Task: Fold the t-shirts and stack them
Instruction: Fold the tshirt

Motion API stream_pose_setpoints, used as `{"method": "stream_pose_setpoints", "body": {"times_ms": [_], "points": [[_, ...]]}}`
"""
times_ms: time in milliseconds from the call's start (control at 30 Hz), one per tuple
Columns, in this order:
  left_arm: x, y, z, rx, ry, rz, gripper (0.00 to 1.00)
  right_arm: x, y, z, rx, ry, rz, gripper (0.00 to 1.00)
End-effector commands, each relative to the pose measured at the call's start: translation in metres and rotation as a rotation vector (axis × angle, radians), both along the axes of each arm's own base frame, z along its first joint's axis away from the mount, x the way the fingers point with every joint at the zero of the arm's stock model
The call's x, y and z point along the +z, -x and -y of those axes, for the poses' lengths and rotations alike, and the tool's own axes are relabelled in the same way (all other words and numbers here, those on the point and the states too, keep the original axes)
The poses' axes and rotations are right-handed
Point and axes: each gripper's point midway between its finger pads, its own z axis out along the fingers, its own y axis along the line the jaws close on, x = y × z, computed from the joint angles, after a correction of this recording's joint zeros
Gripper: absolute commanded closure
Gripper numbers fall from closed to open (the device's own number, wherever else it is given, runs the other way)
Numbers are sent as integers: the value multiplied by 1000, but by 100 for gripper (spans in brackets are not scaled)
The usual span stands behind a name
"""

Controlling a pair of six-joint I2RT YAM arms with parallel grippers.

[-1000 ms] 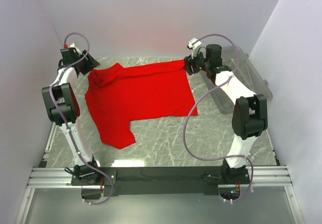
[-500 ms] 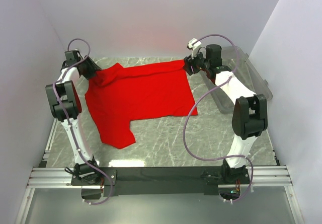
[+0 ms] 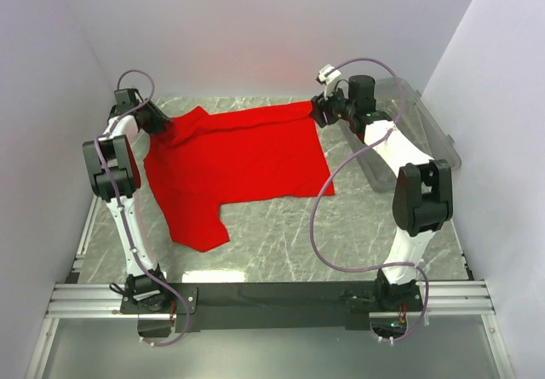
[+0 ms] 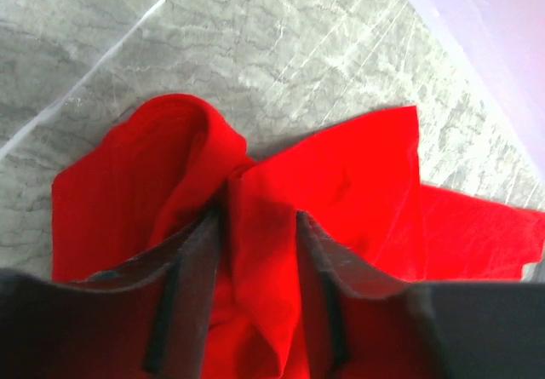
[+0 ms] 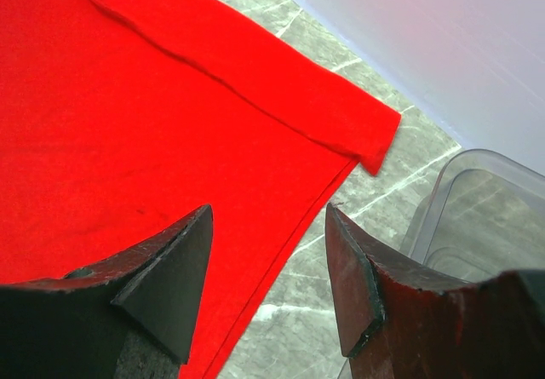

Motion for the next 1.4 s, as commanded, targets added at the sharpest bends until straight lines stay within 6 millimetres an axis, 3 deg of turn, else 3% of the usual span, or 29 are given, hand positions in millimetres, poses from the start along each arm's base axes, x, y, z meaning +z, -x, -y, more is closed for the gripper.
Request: {"method": "stream_pose_setpoints", "body": {"times_ms": [0, 267, 300, 467, 633, 733, 767, 833, 867, 900, 967, 1167, 1367], "points": [[28, -16, 0, -9, -16, 87, 59, 30, -1, 3, -6, -18, 62, 38], [35, -17, 8, -72, -23, 131, 82, 29, 1, 4, -5, -15, 59, 38], [36, -17, 8, -78, -23, 133, 89, 29, 1, 4, -5, -14, 60, 38], [47, -15, 13, -126, -39, 185, 99, 29, 3, 4, -3, -13, 58, 38], [61, -8, 22, -200, -52, 242, 99, 30, 4, 4, -1, -13, 60, 39], [77, 1, 31, -257, -61, 306, 99, 30, 6, 4, 2, -15, 59, 39], [91, 4, 33, -276, -72, 338, 99, 32, 6, 3, 3, -16, 62, 39], [96, 11, 38, -299, -80, 378, 99, 32, 7, 4, 2, -15, 63, 39], [111, 15, 41, -321, -96, 415, 99, 31, 8, 4, 2, -14, 62, 39], [107, 22, 43, -331, -93, 410, 99, 33, 9, 4, 4, -16, 64, 39], [124, 28, 47, -358, -116, 458, 99, 33, 11, 4, 6, -13, 65, 39], [120, 62, 69, -485, -85, 443, 99, 33, 14, 7, 2, -13, 66, 39], [83, 101, 96, -625, -20, 335, 98, 35, 16, 6, 5, -14, 73, 39]]}}
